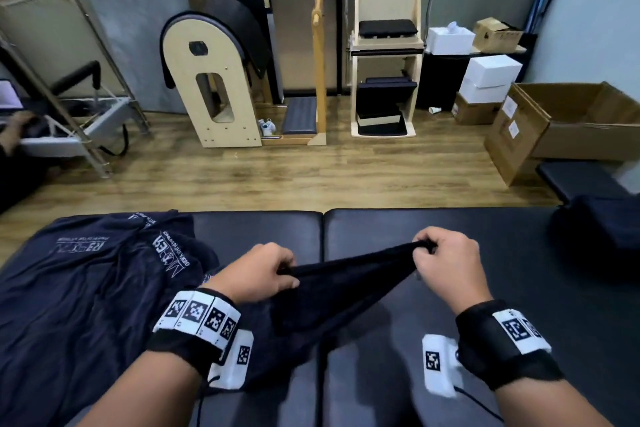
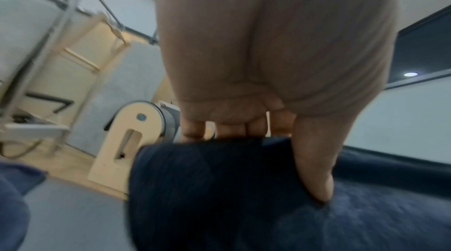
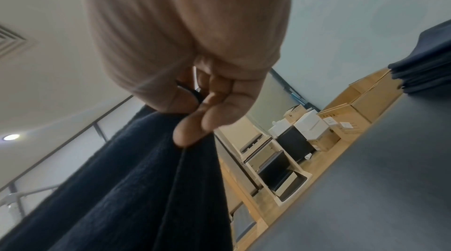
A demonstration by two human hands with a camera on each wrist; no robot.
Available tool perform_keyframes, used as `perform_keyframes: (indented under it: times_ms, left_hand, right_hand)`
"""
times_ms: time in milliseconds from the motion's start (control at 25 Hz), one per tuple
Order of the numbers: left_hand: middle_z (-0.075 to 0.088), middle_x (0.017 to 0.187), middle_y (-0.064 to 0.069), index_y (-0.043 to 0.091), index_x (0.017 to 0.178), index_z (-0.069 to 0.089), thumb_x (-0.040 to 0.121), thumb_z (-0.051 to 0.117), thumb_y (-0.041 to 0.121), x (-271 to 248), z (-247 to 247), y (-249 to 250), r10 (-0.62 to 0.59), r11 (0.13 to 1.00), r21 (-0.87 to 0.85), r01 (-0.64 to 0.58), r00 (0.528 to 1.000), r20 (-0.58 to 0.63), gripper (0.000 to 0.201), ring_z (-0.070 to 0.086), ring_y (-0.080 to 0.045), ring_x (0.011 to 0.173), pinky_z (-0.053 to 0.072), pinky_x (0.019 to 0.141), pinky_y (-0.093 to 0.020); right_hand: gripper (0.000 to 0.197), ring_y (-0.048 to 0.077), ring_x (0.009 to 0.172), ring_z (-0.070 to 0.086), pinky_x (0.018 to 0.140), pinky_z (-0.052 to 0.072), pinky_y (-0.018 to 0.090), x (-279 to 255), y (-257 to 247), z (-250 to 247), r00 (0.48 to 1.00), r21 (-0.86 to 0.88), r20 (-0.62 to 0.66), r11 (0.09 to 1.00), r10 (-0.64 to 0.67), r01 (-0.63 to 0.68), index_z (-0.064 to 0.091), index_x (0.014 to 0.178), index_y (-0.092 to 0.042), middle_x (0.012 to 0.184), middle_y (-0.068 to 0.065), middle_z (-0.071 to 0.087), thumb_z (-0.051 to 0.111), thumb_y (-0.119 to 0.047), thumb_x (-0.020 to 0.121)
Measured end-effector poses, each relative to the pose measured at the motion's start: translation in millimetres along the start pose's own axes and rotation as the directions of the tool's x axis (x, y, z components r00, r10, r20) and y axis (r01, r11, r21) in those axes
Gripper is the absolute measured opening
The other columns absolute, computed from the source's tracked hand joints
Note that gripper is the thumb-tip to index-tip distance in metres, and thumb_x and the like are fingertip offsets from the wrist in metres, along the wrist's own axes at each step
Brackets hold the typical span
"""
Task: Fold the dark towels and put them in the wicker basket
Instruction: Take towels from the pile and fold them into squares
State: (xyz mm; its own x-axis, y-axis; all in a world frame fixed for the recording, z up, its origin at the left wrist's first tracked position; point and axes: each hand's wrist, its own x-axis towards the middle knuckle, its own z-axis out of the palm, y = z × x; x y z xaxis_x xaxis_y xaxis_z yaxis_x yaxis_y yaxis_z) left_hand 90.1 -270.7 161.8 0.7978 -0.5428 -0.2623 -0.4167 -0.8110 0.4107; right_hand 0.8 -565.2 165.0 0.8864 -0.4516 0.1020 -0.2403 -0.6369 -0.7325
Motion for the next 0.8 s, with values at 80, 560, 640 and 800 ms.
perform_keyframes:
  times_ms: [80, 560, 640, 800]
  left_hand:
    - [0.069, 0.074, 0.005, 0.019, 0.082, 0.072, 0.084, 0.074, 0.032, -4, -13, -1, -0.039, 0.998, 0.054, 0.042, 0.998, -0.055, 0.014, 0.064, -0.011, 0.074, 0.051, 0.070, -0.028]
    - [0.072, 0.069, 0.007, 0.025, 0.086, 0.076, 0.086, 0.068, 0.012, -24, -48, 4, -0.117, 0.992, 0.009, 0.123, 0.961, -0.251, 0.015, 0.069, -0.014, 0.062, 0.059, 0.068, -0.030]
    - [0.069, 0.065, 0.010, 0.026, 0.085, 0.077, 0.084, 0.068, 0.007, -23, -57, -3, -0.133, 0.991, -0.004, 0.137, 0.952, -0.274, 0.021, 0.067, -0.010, 0.057, 0.056, 0.065, -0.025]
    - [0.069, 0.063, 0.008, 0.025, 0.084, 0.078, 0.084, 0.074, 0.018, -20, -72, -20, -0.148, 0.986, 0.024, 0.163, 0.939, -0.311, 0.008, 0.066, -0.010, 0.063, 0.055, 0.067, -0.025]
  right_hand:
    - [0.025, 0.011, 0.052, 0.070, 0.064, 0.058, 0.025, 8, 9, -13, 0.996, 0.089, 0.029, 0.993, 0.080, -0.082, 0.067, 0.067, -0.016, 0.053, 0.001, 0.069, 0.051, 0.001, 0.075]
    - [0.018, 0.021, 0.057, 0.073, 0.060, 0.062, 0.037, 4, 30, -22, 0.917, -0.038, 0.395, 0.999, 0.049, -0.037, 0.065, 0.076, -0.017, 0.059, 0.006, 0.072, 0.067, -0.004, 0.088]
    - [0.023, 0.027, 0.053, 0.072, 0.054, 0.062, 0.038, 5, 22, -23, 0.921, -0.024, 0.381, 0.997, 0.081, -0.078, 0.069, 0.080, -0.017, 0.057, 0.012, 0.071, 0.060, 0.000, 0.092]
    - [0.028, 0.024, 0.050, 0.071, 0.058, 0.063, 0.037, 13, 5, -30, 0.892, -0.209, 0.431, 0.977, 0.136, -0.048, 0.072, 0.079, -0.016, 0.055, 0.007, 0.071, 0.054, 0.002, 0.091]
